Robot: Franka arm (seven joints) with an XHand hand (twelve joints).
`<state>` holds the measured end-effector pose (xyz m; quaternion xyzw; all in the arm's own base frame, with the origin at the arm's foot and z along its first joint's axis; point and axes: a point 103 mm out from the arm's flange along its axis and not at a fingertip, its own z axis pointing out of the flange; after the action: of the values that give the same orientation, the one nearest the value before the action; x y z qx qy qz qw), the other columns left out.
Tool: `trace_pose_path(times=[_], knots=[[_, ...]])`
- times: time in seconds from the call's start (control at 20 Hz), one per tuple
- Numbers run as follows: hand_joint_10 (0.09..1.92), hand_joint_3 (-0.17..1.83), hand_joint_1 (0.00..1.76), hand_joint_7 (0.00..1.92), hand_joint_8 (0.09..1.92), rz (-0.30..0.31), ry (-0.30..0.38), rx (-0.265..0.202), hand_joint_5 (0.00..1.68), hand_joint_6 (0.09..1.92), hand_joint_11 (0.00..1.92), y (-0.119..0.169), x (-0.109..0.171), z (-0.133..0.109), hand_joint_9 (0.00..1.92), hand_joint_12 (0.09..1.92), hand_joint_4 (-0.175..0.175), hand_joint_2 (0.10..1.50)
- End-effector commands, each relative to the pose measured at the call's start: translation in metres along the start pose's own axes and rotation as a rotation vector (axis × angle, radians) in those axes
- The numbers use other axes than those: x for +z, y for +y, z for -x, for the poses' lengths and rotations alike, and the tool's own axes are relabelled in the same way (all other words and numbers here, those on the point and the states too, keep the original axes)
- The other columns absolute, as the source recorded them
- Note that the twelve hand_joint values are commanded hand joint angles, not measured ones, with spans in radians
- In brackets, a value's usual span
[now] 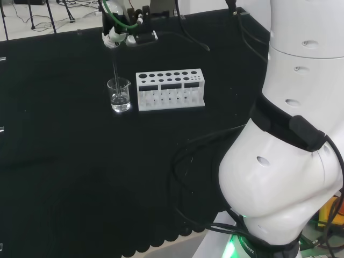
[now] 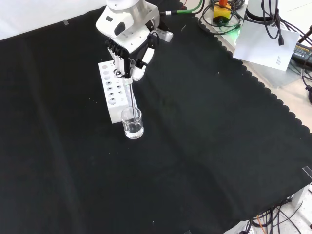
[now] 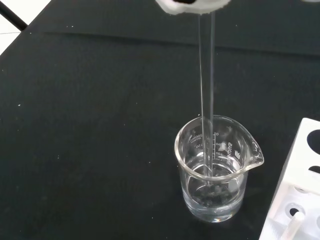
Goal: Put the glass rod back on the white test tube rack.
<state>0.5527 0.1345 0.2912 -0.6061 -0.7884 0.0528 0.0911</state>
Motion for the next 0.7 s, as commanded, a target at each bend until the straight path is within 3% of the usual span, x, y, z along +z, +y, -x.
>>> trace_pose_path(times=[0.05, 0.35, 0.7], knots=[[0.73, -0.17, 1.32, 1.27, 0.83, 0.003, -0.002, 0.01, 1.4, 0.09, 1.6, -0.001, -0.004, 0.001, 1.61, 0.62, -0.175, 1.07], [0.73, -0.17, 1.32, 1.27, 0.83, 0.011, 0.0, 0.024, 1.4, 0.09, 1.6, -0.006, -0.02, 0.004, 1.61, 0.62, -0.175, 1.07], [0.73, -0.17, 1.32, 1.27, 0.83, 0.041, 0.02, 0.027, 1.4, 0.09, 1.6, -0.031, -0.065, 0.008, 1.61, 0.62, -0.175, 1.07]])
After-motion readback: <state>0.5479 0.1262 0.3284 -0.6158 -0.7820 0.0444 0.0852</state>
